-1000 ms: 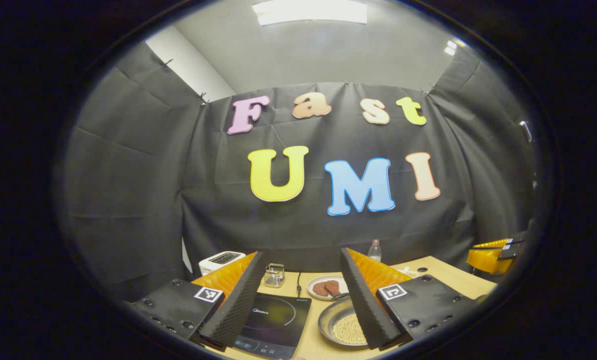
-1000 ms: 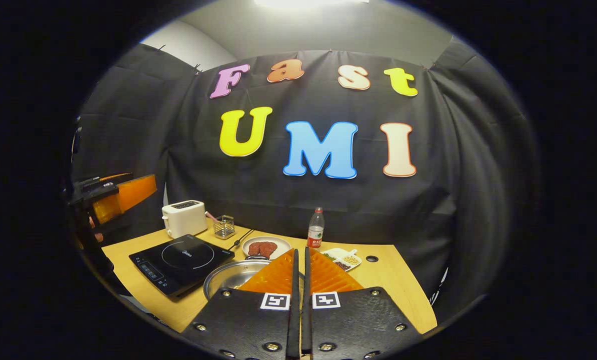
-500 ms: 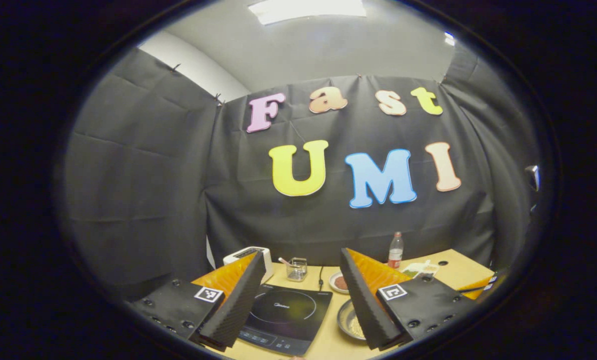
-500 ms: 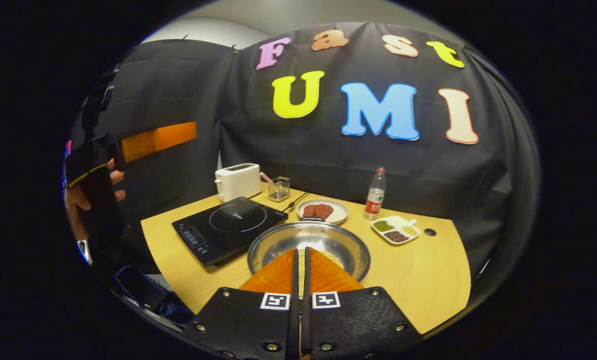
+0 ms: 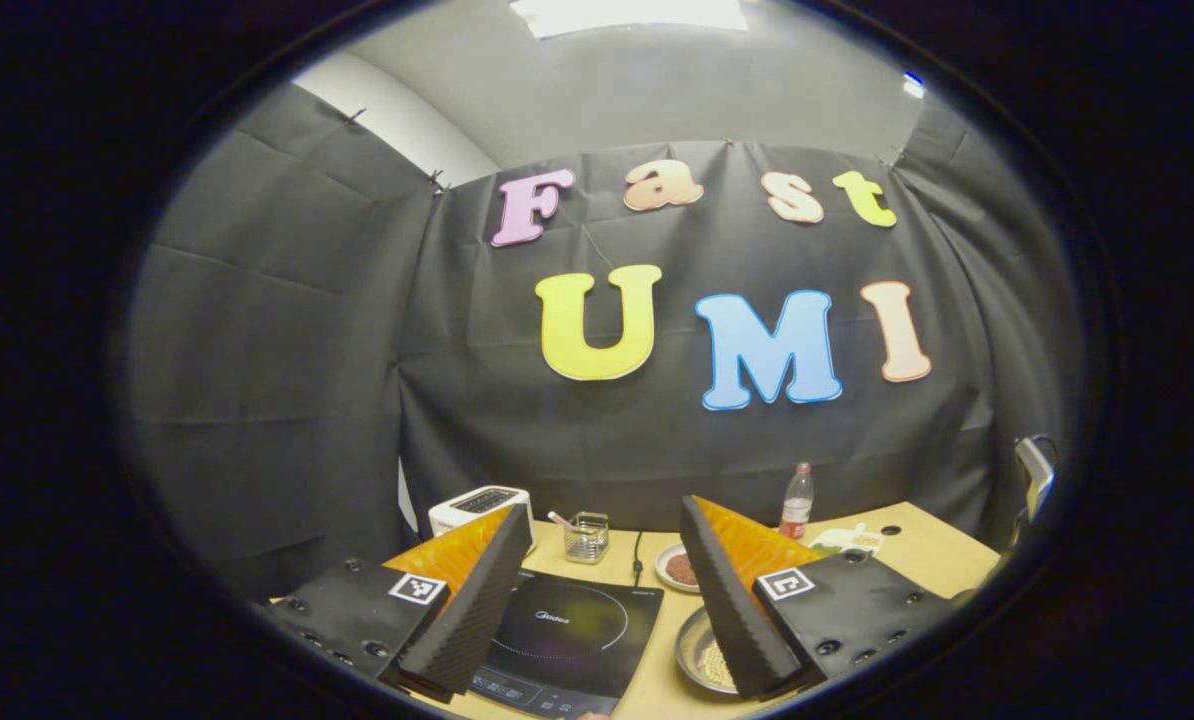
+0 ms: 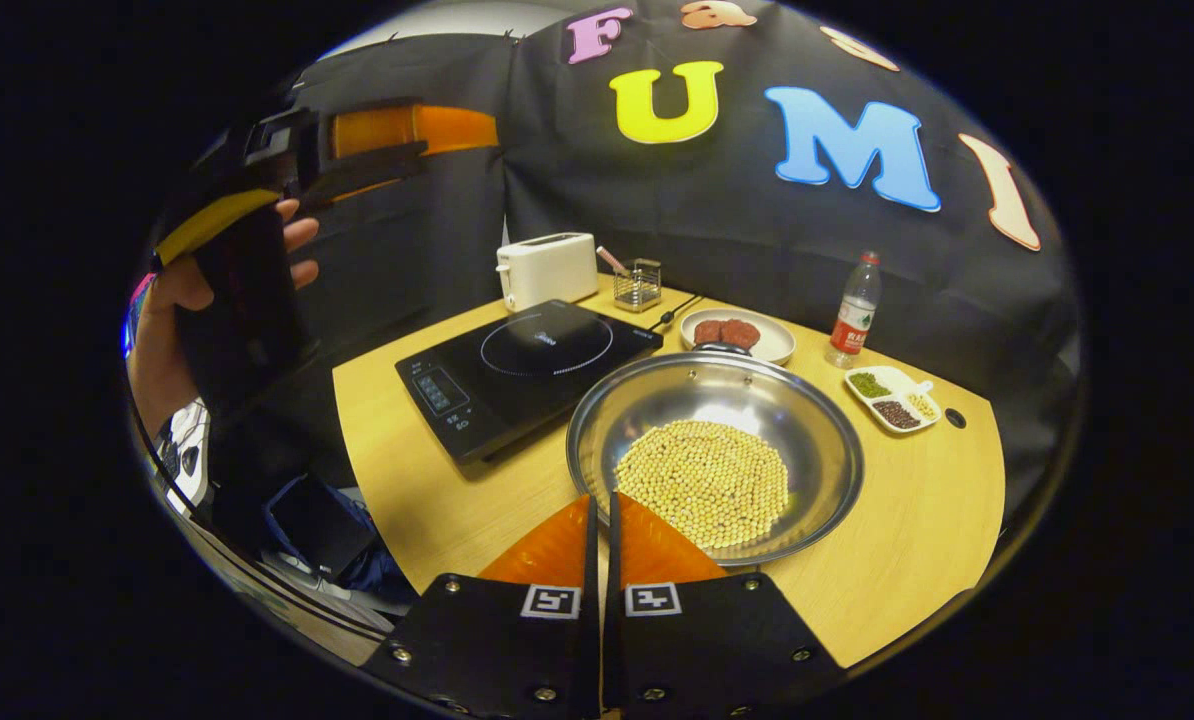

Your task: First push the handle of the pot to place it horizontally, then grasp the pot with both hands and set it on the induction cooktop.

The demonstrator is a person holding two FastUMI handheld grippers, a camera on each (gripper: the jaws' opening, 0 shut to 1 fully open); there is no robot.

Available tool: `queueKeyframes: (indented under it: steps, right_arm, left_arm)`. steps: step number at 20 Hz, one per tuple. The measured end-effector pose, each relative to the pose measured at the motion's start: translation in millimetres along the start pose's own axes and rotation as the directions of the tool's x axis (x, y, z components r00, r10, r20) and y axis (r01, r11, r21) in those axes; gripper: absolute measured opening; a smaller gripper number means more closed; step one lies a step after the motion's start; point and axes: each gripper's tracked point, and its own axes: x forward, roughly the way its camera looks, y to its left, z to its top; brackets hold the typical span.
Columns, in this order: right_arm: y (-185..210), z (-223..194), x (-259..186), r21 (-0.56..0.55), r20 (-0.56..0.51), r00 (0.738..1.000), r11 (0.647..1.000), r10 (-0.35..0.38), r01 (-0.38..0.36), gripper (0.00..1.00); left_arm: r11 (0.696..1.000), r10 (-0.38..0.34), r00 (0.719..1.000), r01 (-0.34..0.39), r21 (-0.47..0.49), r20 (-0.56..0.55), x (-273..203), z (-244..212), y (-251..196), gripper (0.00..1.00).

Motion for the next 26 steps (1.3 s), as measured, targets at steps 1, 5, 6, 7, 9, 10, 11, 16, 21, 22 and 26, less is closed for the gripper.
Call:
queueKeyframes:
  steps: [1,5,6,7,9,10,11,16,21,22,26]
  right_arm:
    - [0.9,-5.3,4.5,-0.002,-0.022,1.000,1.000,0.007,-0.007,0.02]
    - [0.3,-23.6,18.7,0.002,-0.100,0.995,1.000,0.029,-0.029,0.02]
    - [-0.4,-27.4,21.1,0.007,-0.115,0.993,0.999,0.033,-0.032,0.02]
    - [-1.7,-33.9,24.0,0.009,-0.132,0.991,0.999,0.033,-0.032,0.02]
    - [-2.8,-41.8,27.1,0.013,-0.158,0.987,1.000,0.030,-0.028,0.02]
    - [-3.5,-45.6,27.9,0.017,-0.170,0.985,1.000,0.026,-0.023,0.02]
    - [-5.1,-49.6,29.4,0.023,-0.179,0.984,1.000,0.019,-0.015,0.02]
    - [-10.0,-53.5,30.7,0.080,-0.192,0.981,0.997,0.016,-0.001,0.01]
    - [-24.1,-60.2,24.5,0.075,-0.207,0.978,0.996,-0.026,0.043,0.01]
    - [-27.1,-61.5,23.6,0.081,-0.210,0.977,0.995,-0.034,0.052,0.01]
    - [-47.5,-65.6,16.5,0.124,-0.211,0.974,0.986,-0.084,0.112,0.01]
  left_arm:
    - [1.000,0.001,1.000,-0.001,-0.001,-0.007,3.6,-3.0,1.6,0.96]
    - [1.000,0.004,1.000,-0.004,-0.006,-0.021,11.2,-11.8,7.4,0.94]
    - [1.000,0.005,1.000,-0.005,-0.004,-0.022,13.5,-11.9,7.5,0.98]
    - [1.000,0.005,1.000,-0.005,-0.002,-0.023,14.5,-11.7,8.3,0.95]
    - [1.000,0.002,1.000,-0.002,-0.003,-0.025,14.8,-13.7,8.3,0.95]
    - [1.000,0.000,1.000,0.000,-0.003,-0.026,15.7,-14.2,8.6,0.94]
    - [1.000,-0.002,1.000,0.002,-0.002,-0.026,17.2,-12.8,8.2,0.94]
    - [1.000,-0.007,1.000,0.007,0.003,-0.022,14.4,-12.9,6.7,0.94]
    - [1.000,-0.007,1.000,0.007,0.004,-0.017,8.8,-11.7,3.2,0.94]
    - [1.000,-0.008,1.000,0.008,0.002,-0.017,7.6,-10.7,2.0,0.94]
    - [1.000,-0.008,1.000,0.008,0.007,-0.013,-1.6,-7.5,-4.6,0.94]
